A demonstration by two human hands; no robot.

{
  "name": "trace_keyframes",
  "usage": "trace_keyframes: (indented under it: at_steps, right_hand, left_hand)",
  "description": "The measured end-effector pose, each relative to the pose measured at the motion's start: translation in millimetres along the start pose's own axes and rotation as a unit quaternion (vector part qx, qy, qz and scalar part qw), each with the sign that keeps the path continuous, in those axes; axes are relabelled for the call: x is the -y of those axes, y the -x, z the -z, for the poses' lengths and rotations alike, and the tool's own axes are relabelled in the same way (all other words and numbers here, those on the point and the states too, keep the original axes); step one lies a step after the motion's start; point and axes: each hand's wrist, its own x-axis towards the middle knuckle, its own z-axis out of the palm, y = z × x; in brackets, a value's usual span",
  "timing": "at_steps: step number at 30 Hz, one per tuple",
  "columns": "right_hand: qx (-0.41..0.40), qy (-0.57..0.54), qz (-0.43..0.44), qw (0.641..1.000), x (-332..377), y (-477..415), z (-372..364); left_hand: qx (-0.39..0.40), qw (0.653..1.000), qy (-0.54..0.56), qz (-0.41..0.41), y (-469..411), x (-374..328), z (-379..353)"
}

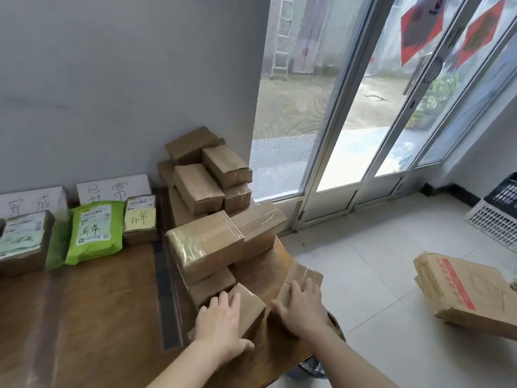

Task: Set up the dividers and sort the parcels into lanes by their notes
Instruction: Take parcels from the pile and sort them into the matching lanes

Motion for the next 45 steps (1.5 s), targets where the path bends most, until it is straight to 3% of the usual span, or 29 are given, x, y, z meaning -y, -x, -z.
trace_keyframes:
  at_steps: [6,9,11,13,16,19,21,23,26,30,32,34,39,43,45]
  right_hand:
    - [0.0,-0.068,-0.044,0.997,1,-16,-20]
    - [-0.033,-0.124,-0.056,0.99,-10,-16,-15]
    - [-0.06,-0.244,-0.066,0.966,-23,-16,-6]
    - [-0.044,-0.441,-0.074,0.893,-35,-12,8]
    - [0.065,-0.669,-0.032,0.74,-48,2,23]
    - [0.197,-0.803,0.009,0.562,-59,12,33]
    - [0.261,-0.828,0.034,0.495,-63,18,39]
    - [0.305,-0.826,0.056,0.471,-61,24,45]
    - [0.327,-0.796,0.111,0.497,-52,31,56]
    - [0.257,-0.73,0.148,0.616,-31,40,67]
    - [0.24,-0.703,0.162,0.65,-19,47,68]
    - [0.243,-0.666,0.203,0.675,-10,52,68]
    - [0.314,-0.605,0.216,0.699,13,61,64]
    - [0.296,-0.587,0.213,0.722,39,75,60]
    - [0.282,-0.553,0.225,0.751,53,83,60]
  left_hand:
    - [-0.001,0.994,0.078,0.079,-2,-12,-15]
    - [-0.017,0.976,0.189,0.103,0,-15,-17]
    - [-0.042,0.943,0.309,0.112,3,-16,-17]
    - [-0.059,0.859,0.493,0.122,9,-20,-13]
    - [-0.031,0.634,0.763,0.118,26,-30,-6]
    - [0.009,0.459,0.882,0.101,39,-33,-10]
    - [-0.001,0.392,0.915,0.094,48,-38,-12]
    - [-0.037,0.379,0.921,0.088,57,-44,-7]
    - [-0.09,0.414,0.901,0.091,71,-52,2]
    - [-0.17,0.481,0.854,0.105,90,-53,4]
    - [-0.219,0.524,0.815,0.118,100,-54,6]
    - [-0.265,0.538,0.79,0.13,109,-54,7]
    - [-0.311,0.507,0.787,0.165,139,-32,1]
    - [-0.342,0.46,0.803,0.162,170,-2,-4]
    - [-0.362,0.441,0.807,0.152,186,14,-5]
